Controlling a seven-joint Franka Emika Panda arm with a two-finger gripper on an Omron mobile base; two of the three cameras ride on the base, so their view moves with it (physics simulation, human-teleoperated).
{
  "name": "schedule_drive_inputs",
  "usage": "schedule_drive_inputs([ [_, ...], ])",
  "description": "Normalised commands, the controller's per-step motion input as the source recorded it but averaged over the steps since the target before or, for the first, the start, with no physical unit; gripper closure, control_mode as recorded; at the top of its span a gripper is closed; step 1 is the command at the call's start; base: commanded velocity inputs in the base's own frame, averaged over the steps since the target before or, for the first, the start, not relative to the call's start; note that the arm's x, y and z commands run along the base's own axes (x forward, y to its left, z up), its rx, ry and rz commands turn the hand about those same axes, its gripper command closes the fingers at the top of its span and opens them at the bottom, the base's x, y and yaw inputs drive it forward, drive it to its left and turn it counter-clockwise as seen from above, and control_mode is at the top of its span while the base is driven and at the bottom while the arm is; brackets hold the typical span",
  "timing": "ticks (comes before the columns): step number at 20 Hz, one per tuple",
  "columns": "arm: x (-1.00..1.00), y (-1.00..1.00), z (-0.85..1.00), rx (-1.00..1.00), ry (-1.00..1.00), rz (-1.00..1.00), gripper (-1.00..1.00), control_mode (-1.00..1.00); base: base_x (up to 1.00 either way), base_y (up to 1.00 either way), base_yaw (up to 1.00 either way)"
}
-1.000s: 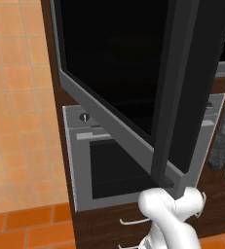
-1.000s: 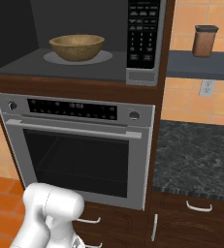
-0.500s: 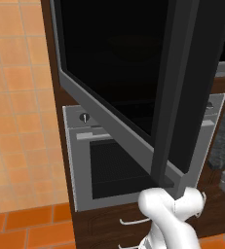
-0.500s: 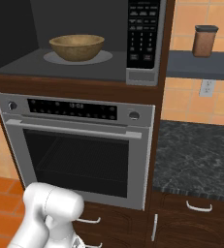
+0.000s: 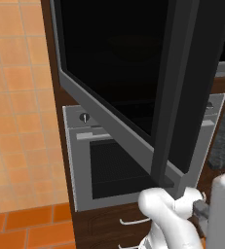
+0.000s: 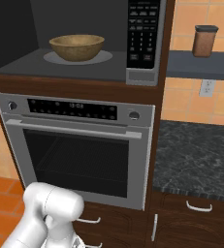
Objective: Open the microwave, place the bowl with waffle inside the microwave, then close the microwave door and turn it on.
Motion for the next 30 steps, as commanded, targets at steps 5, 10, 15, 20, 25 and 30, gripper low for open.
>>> schedule_drive_inputs([
  [5,0.77,0.96,-0.31,-0.19,0.0,-0.06,1.0,-1.0,0.0,0.0,0.0],
  [10,1.0,0.76,-0.44,-0.23,0.01,-0.14,1.0,-1.0,0.0,0.0,0.0],
  [15,1.0,0.0,-0.24,-0.23,0.01,-0.31,1.0,-1.0,0.0,0.0,0.0],
  [20,0.84,-0.21,0.13,-0.31,-0.2,-0.23,1.0,-1.0,0.0,0.0,0.0],
  [25,0.39,-0.78,0.54,-0.24,-0.17,-0.06,1.0,-1.0,0.0,0.0,0.0],
  [30,0.36,-0.92,0.66,-0.19,-0.17,-0.01,1.0,-1.0,0.0,0.0,0.0],
])
